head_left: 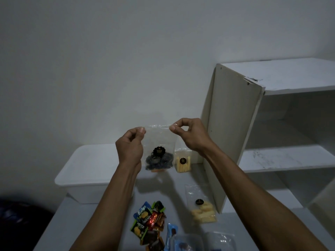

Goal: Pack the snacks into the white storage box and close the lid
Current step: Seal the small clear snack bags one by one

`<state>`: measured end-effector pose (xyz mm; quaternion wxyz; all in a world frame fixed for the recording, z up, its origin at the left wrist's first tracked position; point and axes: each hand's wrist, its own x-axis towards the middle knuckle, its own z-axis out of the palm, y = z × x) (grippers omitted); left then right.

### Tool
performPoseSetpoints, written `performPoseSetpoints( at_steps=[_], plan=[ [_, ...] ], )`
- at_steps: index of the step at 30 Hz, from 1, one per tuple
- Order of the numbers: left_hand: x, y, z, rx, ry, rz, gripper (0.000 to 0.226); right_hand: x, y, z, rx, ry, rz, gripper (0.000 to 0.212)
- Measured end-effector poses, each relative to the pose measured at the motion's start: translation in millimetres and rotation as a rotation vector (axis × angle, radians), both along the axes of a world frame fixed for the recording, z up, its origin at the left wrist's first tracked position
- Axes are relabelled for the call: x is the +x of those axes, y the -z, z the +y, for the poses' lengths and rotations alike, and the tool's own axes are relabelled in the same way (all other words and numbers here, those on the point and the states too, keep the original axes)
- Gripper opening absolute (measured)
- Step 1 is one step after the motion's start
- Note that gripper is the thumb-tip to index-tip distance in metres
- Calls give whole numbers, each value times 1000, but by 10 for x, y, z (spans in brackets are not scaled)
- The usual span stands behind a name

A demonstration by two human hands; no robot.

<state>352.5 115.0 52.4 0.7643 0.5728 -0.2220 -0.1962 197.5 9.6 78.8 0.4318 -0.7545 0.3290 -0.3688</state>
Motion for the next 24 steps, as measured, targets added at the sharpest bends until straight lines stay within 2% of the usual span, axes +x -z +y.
performPoseSetpoints(
  at_steps=[4,8,12,17,21,24],
  plan=[
    [20,14,18,29,81,-91,3,-41,-3,-16,-2,-55,4,14],
    [10,35,11,78,155,-200,6,-11,-97,28,112,-215,59,31],
    [-53,57,13,121,184,-350,11,81,-183,32,53,-268,196,26],
    [-43,64,23,154,185,-327,12,123,-218,5,39,-268,255,24],
    [-97,48,-13,239,-43,-247,39,211,-70,56,114,-131,155,26],
    [-158,10,-27,332,-48,-234,29,281,25,120,137,-107,141,23]
  ],
)
